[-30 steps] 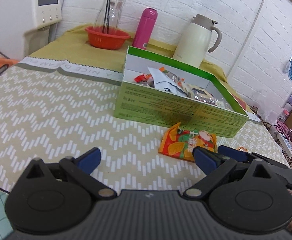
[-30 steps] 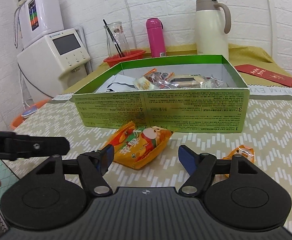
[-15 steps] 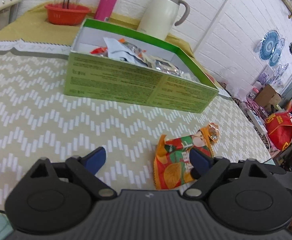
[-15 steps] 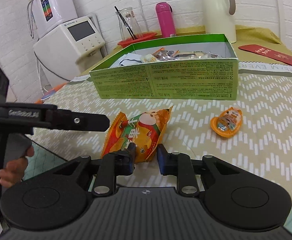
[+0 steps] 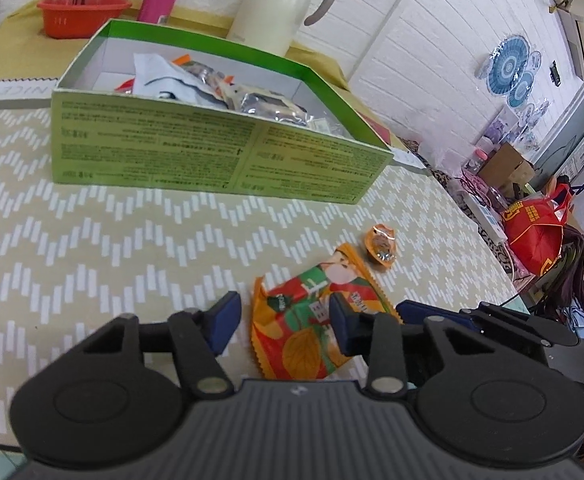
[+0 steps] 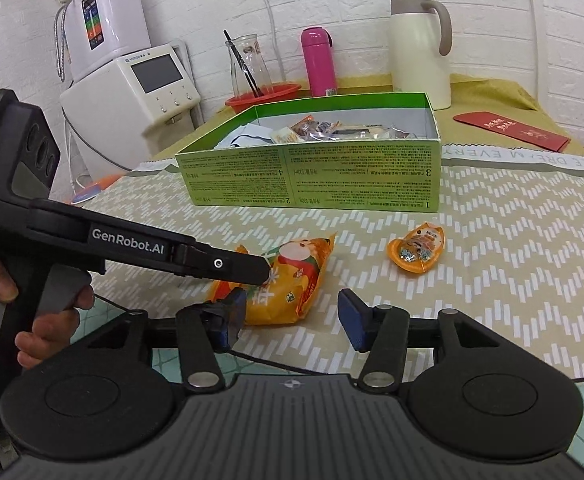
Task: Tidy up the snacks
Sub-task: 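Grasp the orange-yellow printed bag with the right tool, then carry the printed bag into the box and open the right tool, then move the right tool back and grasp the small orange candy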
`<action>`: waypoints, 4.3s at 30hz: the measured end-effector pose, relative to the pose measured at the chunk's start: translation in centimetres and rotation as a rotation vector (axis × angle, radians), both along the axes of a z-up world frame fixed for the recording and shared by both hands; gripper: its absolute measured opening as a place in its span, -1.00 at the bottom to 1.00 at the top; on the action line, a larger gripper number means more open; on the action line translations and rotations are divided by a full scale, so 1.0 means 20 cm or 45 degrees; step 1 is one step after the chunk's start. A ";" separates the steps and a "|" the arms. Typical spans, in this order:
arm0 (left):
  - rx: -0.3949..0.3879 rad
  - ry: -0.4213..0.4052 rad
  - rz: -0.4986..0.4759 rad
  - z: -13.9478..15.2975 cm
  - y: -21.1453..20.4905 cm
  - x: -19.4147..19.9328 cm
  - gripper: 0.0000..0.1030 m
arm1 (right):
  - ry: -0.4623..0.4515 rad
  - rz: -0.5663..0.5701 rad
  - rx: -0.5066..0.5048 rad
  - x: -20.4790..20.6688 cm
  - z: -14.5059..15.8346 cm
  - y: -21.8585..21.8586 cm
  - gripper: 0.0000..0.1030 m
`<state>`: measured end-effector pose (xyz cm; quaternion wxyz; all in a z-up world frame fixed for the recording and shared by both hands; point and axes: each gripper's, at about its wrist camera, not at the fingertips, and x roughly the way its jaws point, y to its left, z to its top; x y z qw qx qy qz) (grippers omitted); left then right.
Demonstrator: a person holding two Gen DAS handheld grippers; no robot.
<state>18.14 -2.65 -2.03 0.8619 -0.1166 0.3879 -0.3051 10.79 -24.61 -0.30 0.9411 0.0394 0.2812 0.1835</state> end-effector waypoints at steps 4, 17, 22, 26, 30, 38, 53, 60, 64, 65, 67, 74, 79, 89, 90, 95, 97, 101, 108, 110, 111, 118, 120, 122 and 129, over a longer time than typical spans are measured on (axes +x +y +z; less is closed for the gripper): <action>-0.005 -0.006 -0.005 0.00 -0.02 0.01 -0.33 | 0.059 -0.058 0.027 0.05 -0.03 0.00 0.57; 0.067 -0.163 0.076 0.13 -0.04 -0.10 -0.79 | -0.036 -0.049 0.016 0.02 0.09 0.03 -0.49; 0.006 -0.252 0.105 0.35 0.01 0.00 -0.79 | -0.180 -0.025 0.002 0.11 0.29 0.05 -0.49; 0.006 -0.329 0.140 0.51 0.03 0.13 -0.79 | -0.276 -0.027 0.000 0.26 0.41 0.08 -0.49; 0.013 -0.374 0.182 0.61 0.06 0.28 -0.79 | -0.329 -0.022 0.041 0.41 0.47 0.11 -0.49; 0.083 -0.332 0.250 0.54 0.15 0.58 -0.79 | -0.247 0.004 0.148 0.72 0.38 0.20 -0.49; 0.148 -0.274 0.299 0.36 0.23 0.82 -0.75 | -0.137 0.043 0.172 0.97 0.20 0.28 -0.23; 0.057 -0.314 0.362 0.39 0.27 0.74 0.20 | -0.241 0.030 0.097 0.90 0.22 0.26 1.00; 0.112 -0.304 0.476 0.41 0.27 0.70 0.36 | -0.255 0.022 0.082 0.86 0.23 0.25 1.00; 0.128 -0.303 0.490 0.41 0.27 0.69 0.44 | -0.259 0.020 0.078 0.84 0.24 0.25 1.00; 0.146 -0.302 0.509 0.42 0.26 0.66 0.84 | -0.258 0.015 0.074 0.82 0.24 0.24 1.00; 0.177 -0.374 0.517 0.46 0.23 0.49 0.86 | -0.268 -0.005 0.072 0.67 0.27 0.19 1.00; 0.159 -0.365 0.461 0.48 0.18 0.35 0.86 | -0.266 -0.056 0.034 0.51 0.28 0.12 1.00; 0.162 -0.249 0.292 0.27 -0.07 0.05 0.86 | -0.100 -0.205 -0.082 0.10 0.04 -0.21 1.00; 0.150 -0.231 0.260 0.25 -0.10 0.05 0.86 | -0.077 -0.220 -0.072 0.08 0.02 -0.23 1.00; 0.173 -0.159 0.180 0.17 -0.27 0.06 0.86 | -0.005 -0.233 -0.056 0.10 -0.05 -0.26 1.00; 0.182 -0.151 0.170 0.16 -0.32 0.08 0.86 | 0.000 -0.211 -0.073 0.12 -0.05 -0.24 1.00; 0.192 -0.121 0.140 0.14 -0.39 0.11 0.86 | -0.024 -0.165 -0.113 0.12 -0.06 -0.19 1.00; 0.211 -0.051 0.056 0.10 -0.52 0.22 0.85 | -0.001 -0.165 -0.078 0.20 -0.08 -0.22 0.70; 0.219 -0.048 0.035 0.09 -0.55 0.23 0.81 | 0.001 -0.164 -0.064 0.22 -0.08 -0.22 0.69; 0.220 -0.043 0.018 0.09 -0.56 0.24 0.68 | -0.002 -0.165 -0.067 0.23 -0.08 -0.22 0.69; 0.185 0.006 -0.037 0.06 -0.60 0.29 -0.05 | -0.009 -0.176 -0.072 0.27 -0.08 -0.23 0.69; 0.174 0.010 -0.039 0.05 -0.60 0.29 -0.09 | -0.007 -0.175 -0.064 0.28 -0.08 -0.23 0.69; 0.146 0.027 -0.049 0.05 -0.60 0.29 -0.22 | -0.008 -0.164 -0.055 0.28 -0.08 -0.23 0.69; 0.106 0.052 -0.098 0.05 -0.64 0.28 -0.51 | -0.003 -0.173 -0.031 0.27 -0.08 -0.25 0.65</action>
